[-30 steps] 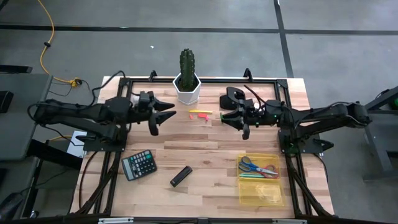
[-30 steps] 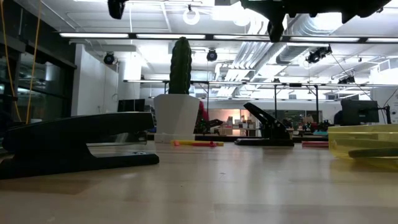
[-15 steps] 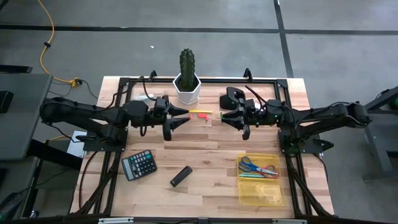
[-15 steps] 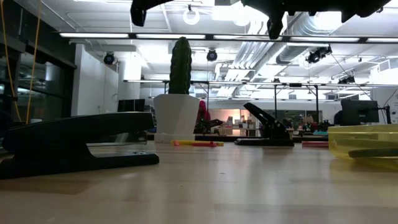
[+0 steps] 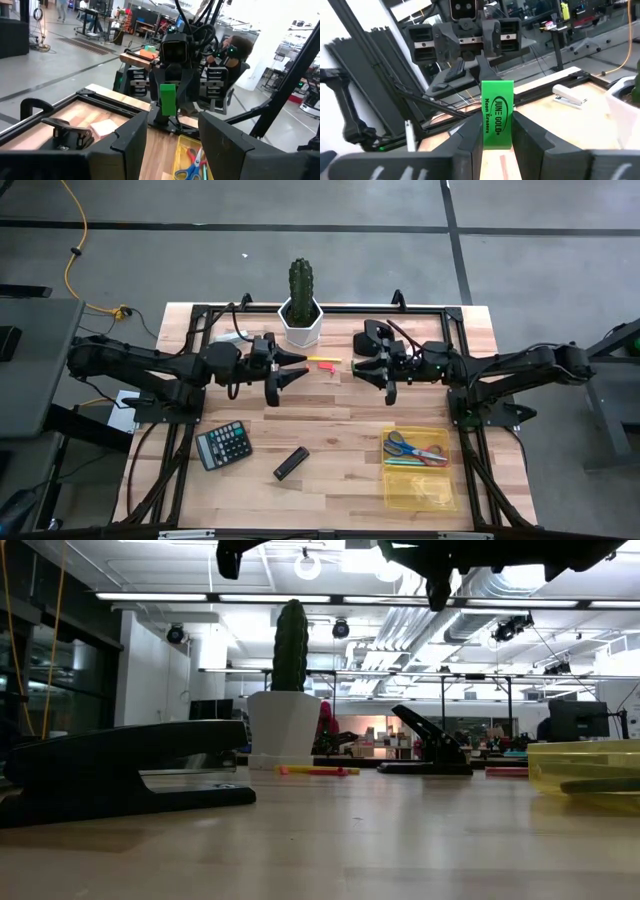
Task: Pack school essentials
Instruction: Put the large green eraser on the yellow supply box
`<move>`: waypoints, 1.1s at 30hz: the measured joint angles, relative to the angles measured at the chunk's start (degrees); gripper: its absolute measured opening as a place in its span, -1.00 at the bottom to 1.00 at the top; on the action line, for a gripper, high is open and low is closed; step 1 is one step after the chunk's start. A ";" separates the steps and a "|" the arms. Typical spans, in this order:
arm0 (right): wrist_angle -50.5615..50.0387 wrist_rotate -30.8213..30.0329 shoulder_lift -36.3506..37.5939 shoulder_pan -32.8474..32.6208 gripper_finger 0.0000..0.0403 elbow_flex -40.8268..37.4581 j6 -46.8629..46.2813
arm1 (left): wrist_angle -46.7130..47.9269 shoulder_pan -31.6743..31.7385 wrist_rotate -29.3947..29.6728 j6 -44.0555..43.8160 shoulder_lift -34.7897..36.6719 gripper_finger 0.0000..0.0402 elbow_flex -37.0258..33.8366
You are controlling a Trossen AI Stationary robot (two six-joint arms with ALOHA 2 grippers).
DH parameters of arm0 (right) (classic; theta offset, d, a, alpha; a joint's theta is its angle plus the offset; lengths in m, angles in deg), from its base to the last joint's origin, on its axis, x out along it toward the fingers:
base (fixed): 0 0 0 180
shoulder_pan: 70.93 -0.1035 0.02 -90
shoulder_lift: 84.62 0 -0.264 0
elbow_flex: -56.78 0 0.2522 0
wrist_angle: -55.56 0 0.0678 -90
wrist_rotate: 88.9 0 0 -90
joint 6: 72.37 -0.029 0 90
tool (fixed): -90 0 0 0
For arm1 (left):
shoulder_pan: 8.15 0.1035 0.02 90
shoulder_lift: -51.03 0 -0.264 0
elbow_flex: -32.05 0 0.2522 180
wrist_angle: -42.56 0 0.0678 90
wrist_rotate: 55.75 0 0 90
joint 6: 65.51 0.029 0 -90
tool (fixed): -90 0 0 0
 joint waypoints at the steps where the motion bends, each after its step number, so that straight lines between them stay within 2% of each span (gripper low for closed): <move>1: -0.01 0.50 0.00 0.00 -0.61 0.00 -1.16 | 0.00 0.00 0.02 0.00 0.00 -0.16 0.00; 3: -1.01 3.29 0.02 -0.23 -0.61 0.03 -4.18 | 0.02 0.00 0.02 0.00 0.00 -0.16 0.01; 6: -8.28 9.14 0.04 -1.92 -0.61 0.09 -8.75 | 0.07 0.00 0.04 0.00 0.00 -0.16 0.00; 12: -35.93 15.29 0.04 -9.56 -0.61 0.09 -18.94 | 0.09 -0.01 0.07 0.40 0.00 -0.16 0.00; 17: -58.59 14.86 0.04 -18.99 -0.61 0.09 -26.81 | 0.11 0.00 0.15 1.51 0.00 -0.16 0.00; 20: -68.33 14.37 0.04 -24.45 -0.61 0.09 -30.37 | 0.13 -0.01 0.17 1.51 0.00 -0.16 0.00; 27: -76.92 5.29 0.02 -32.42 -0.61 0.09 -37.03 | 0.13 0.00 0.17 1.51 0.00 -0.16 0.00; 33: -80.18 3.63 0.02 -34.15 -0.61 0.08 -37.14 | 0.13 0.70 0.17 1.51 0.00 -0.16 0.00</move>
